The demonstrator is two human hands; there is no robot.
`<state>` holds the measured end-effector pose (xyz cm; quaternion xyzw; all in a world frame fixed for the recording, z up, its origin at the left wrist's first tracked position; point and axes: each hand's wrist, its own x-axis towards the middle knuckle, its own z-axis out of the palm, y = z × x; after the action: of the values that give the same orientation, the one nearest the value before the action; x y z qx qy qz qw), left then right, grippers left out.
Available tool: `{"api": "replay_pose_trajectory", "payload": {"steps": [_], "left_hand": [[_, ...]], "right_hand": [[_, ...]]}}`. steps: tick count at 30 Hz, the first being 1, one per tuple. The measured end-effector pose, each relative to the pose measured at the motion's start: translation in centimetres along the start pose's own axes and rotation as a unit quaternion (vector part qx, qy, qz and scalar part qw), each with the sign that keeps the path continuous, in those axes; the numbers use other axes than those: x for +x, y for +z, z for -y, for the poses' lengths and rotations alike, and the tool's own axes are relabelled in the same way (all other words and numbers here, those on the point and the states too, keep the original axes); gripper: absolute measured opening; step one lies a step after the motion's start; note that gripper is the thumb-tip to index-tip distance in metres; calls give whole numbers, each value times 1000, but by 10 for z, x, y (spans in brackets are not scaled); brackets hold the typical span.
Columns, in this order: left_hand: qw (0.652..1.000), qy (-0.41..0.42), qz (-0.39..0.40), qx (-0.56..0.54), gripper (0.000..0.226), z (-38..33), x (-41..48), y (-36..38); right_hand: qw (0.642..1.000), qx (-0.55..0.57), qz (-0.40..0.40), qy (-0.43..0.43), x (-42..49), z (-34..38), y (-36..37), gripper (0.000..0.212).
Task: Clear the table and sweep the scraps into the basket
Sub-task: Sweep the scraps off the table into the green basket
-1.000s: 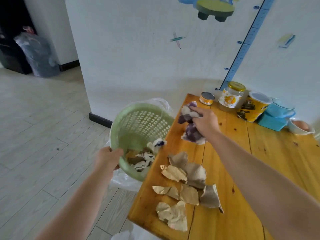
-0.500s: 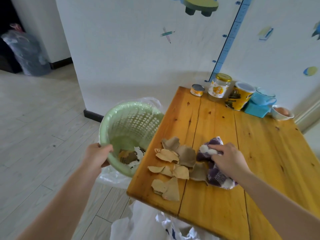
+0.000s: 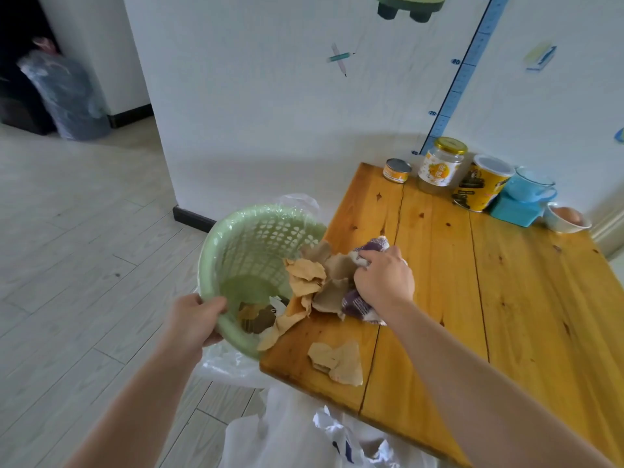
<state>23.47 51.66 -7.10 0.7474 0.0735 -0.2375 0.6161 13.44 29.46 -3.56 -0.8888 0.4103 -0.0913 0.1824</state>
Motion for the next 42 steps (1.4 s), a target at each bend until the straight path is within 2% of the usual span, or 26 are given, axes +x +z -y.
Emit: {"api": "replay_pose_trajectory", "payload": {"steps": [4, 13, 17, 21, 23, 25, 29, 31, 34, 42], "left_hand": [[1000, -17, -13, -5, 15, 2, 0, 2], [999, -37, -16, -4, 11, -1, 3, 0], [999, -36, -22, -13, 9, -4, 0, 1], [999, -30, -26, -15, 10, -7, -6, 1], [999, -23, -26, -16, 11, -6, -9, 0], [1000, -8, -8, -13, 7, -4, -13, -2], [1000, -2, -3, -4, 4, -2, -15, -4], [1000, -8, -8, -2, 6, -1, -15, -4], [1000, -5, -6, 4, 9, 1, -15, -3], [1000, -15, -2, 5, 4, 13, -18, -7]], "right_hand": [[1000, 18, 18, -12, 11, 24, 10, 45], [994, 100, 29, -40, 19, 55, 28, 47], [971, 226, 40, -61, 20, 59, 32, 46], [935, 349, 63, -12, 17, 51, 11, 44], [949, 313, 26, -23, 16, 31, -12, 44], [978, 199, -10, -63, 11, -2, -35, 42], [997, 3, 16, -70, -18, -79, -53, 38], [998, -14, 10, -68, -40, -105, -45, 35], [995, 7, -40, -89, -67, -111, -36, 32], [984, 18, -34, -174, -97, -37, 12, 25]]}}
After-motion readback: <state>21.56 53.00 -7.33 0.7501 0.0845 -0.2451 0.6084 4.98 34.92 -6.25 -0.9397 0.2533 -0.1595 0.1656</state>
